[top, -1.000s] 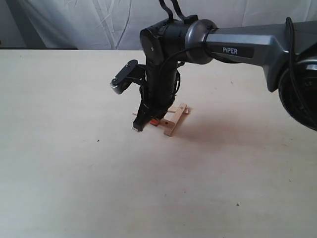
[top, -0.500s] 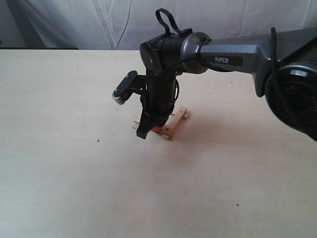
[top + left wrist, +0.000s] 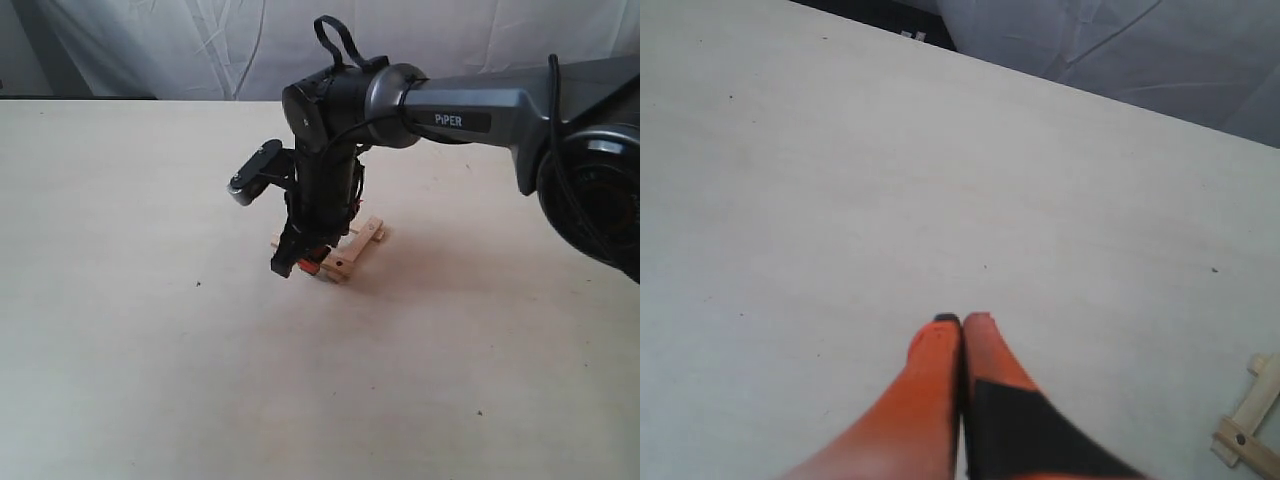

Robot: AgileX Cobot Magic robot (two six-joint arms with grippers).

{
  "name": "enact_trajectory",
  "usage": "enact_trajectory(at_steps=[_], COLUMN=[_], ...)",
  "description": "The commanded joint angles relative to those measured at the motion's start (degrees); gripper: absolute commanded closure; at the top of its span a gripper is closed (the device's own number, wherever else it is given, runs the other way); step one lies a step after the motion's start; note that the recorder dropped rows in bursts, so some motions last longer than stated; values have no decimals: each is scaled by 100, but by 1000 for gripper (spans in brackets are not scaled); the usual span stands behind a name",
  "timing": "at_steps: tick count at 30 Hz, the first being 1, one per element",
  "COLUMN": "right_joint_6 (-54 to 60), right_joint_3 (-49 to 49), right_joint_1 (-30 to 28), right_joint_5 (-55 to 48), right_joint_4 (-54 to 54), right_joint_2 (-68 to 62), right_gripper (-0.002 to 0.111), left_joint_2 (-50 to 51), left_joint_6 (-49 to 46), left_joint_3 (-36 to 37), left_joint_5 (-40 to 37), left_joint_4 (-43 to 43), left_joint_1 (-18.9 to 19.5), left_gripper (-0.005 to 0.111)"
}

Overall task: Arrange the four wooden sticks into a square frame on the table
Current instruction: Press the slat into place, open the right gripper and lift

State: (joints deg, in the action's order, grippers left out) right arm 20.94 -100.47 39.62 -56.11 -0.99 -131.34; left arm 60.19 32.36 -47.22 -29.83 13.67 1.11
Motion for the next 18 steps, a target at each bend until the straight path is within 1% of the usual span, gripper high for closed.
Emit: enact_trajectory(at_steps=[1, 4, 5, 6, 7, 10, 12, 18], right_joint_6=[-872, -1401, -1570, -1704, -1771, -1995, -2094, -2598], right_joint_3=[16, 27, 39, 78, 132, 429, 696, 1481], right_joint_1=[-24, -24, -35, -35, -35, -35, -35, -333], right_joint_5=[-131, -249, -292, -345, -388, -555, -568, -317], right_joint_4=[-20, -20, -20, -20, -20, -20, -20, 99], right_joint_2=[416, 690, 759, 811, 848, 1027, 1197, 1900], right_gripper=[58, 58, 60, 64, 69, 90, 108, 108], left_joint_2=[-47, -32, -25, -15, -15, -15, -15, -15], left_joint_6=[-8, -8, -8, -8, -8, -26, -292, -1022], left_joint_3=[23, 23, 37, 86, 171, 478, 661, 846], left_joint_5=[46, 46, 46, 113, 200, 546, 805, 891], left_joint_4=[-37, -37, -37, -62, -100, -207, -207, -219], left_joint_1=[-5, -5, -15, -15, -15, -83, -253, -920], left_gripper=[107, 107, 107, 107, 107, 107, 107, 107])
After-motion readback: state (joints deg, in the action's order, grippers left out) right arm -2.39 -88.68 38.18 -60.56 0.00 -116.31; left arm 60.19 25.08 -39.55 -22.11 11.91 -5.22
